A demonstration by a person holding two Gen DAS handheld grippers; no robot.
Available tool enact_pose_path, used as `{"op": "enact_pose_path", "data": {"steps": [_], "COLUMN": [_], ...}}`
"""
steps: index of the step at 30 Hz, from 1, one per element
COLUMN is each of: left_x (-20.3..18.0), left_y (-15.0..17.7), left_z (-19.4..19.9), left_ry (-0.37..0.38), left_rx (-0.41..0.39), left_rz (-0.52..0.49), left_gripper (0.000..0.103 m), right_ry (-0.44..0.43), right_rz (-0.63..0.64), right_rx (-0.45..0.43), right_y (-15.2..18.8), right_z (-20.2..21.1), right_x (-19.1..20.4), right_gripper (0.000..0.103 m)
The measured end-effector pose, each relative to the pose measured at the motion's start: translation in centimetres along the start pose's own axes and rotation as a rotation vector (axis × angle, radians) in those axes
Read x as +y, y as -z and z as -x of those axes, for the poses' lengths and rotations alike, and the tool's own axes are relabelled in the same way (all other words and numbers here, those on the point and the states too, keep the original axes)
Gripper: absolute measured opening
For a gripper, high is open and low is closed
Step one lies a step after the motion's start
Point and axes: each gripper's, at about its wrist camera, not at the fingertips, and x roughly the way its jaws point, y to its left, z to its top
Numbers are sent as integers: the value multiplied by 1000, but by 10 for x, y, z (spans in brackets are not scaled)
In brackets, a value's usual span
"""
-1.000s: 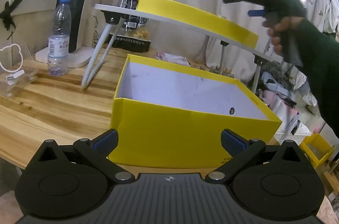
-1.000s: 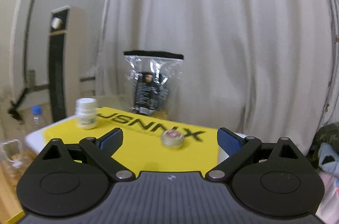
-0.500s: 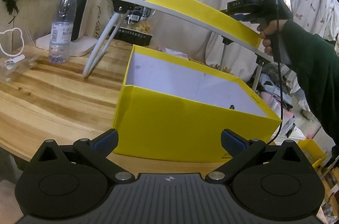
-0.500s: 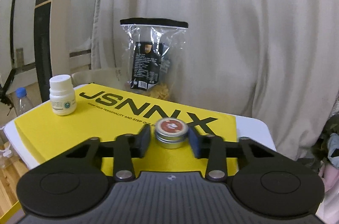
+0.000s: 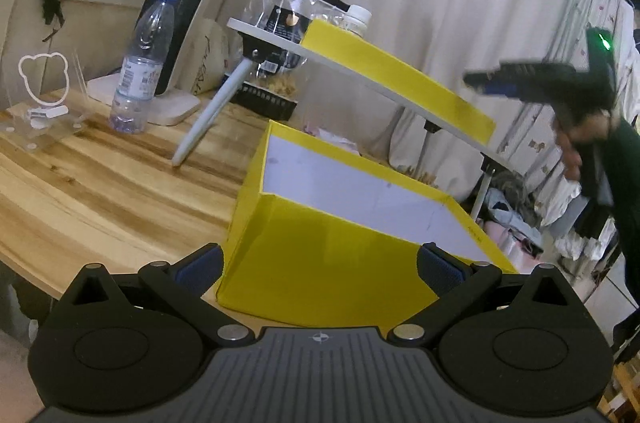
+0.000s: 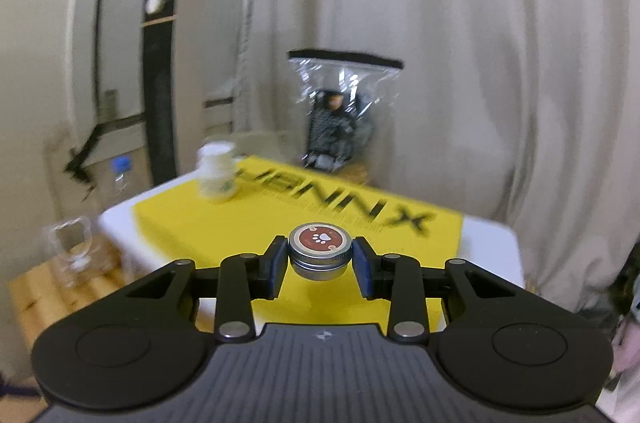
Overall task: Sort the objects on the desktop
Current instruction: 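Lift the tin with the right gripper and carry it over the open box, then lower the held tin into the open yellow box with the right gripper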
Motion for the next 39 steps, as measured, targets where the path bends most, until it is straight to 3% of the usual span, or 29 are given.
{"op": "enact_pose_path", "data": {"steps": [3,7,11,14,21,28,34,36,39], "left_x": [3,1,0,2,9,13,9,8,8], "left_y": [0,2,5,7,7,8,8,5,1], "left_z": [1,8,14,18,27,26,25,26,26], "left_ry": [18,16,19,16,-17,-21,33,23,18], "left_rx": [-1,-26,-36,-44,-77,-66,-36,-36,-29], "left_rz": [21,14,19,29,47,53,28,10,-20], "left_gripper": [103,103,103,103,103,103,103,103,103], "right_ry": [31,-9,-54,-83,-80,-74,-64,-62,-80], "right_rz": [83,131,201,223,369,401,404,396,372], "right_rx": [30,151,360,569,886,945,964,954,897], "right_y": [19,42,62,79,119,134,129,126,114], "right_z": [13,4,-39,-79,-126,-129,-127,-124,-111], "right_x": [17,36,56,65,80,86,94,96,98], "right_gripper": [35,35,35,35,35,35,37,57,66]}}
